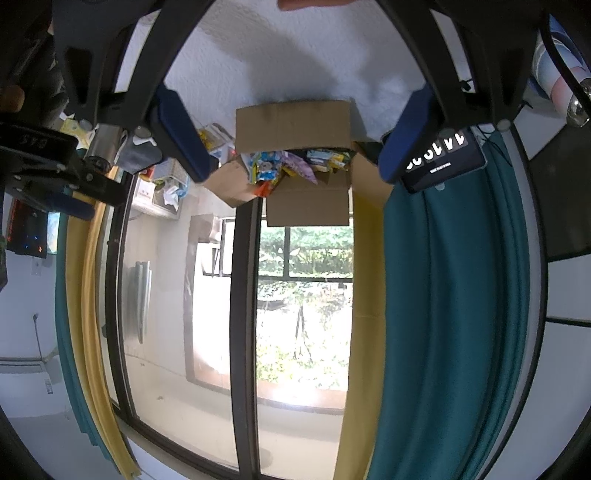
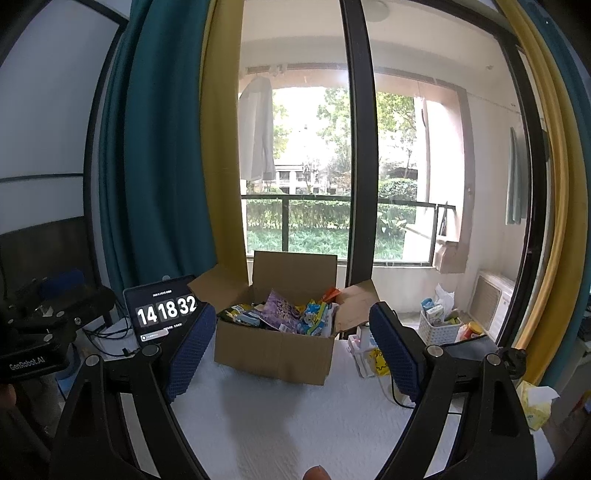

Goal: Organize snacks

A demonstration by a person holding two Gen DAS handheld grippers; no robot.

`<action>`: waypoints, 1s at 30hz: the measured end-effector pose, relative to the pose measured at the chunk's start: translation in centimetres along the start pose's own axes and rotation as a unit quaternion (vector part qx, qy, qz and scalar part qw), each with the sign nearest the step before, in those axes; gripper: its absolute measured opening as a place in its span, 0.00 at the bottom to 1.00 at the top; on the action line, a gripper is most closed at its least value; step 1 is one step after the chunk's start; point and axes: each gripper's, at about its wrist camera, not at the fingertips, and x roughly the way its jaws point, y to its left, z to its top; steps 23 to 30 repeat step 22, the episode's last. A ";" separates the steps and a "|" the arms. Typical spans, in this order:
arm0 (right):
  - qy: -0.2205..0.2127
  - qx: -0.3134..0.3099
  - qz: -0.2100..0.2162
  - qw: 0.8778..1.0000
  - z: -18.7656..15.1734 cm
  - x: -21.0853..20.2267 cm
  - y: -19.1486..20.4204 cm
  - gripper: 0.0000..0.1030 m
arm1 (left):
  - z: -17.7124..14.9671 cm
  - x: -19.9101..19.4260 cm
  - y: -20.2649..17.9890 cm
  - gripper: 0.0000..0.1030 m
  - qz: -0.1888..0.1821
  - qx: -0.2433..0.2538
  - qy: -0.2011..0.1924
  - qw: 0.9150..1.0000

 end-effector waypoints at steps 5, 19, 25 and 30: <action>0.003 0.000 0.001 1.000 0.0 -0.1 -0.1 0.85 | 0.0 0.1 -0.2 0.91 -0.001 0.000 0.002 1.000; 0.011 -0.002 0.006 1.000 0.1 0.2 -0.9 0.85 | 0.0 0.3 -0.7 0.91 -0.003 0.006 0.003 1.000; 0.011 -0.001 0.010 1.000 0.0 0.5 -1.3 0.85 | -0.2 0.8 -1.0 0.91 -0.008 0.016 0.006 1.000; 0.011 -0.001 0.010 1.000 0.0 0.5 -1.3 0.85 | -0.2 0.8 -1.0 0.91 -0.008 0.016 0.006 1.000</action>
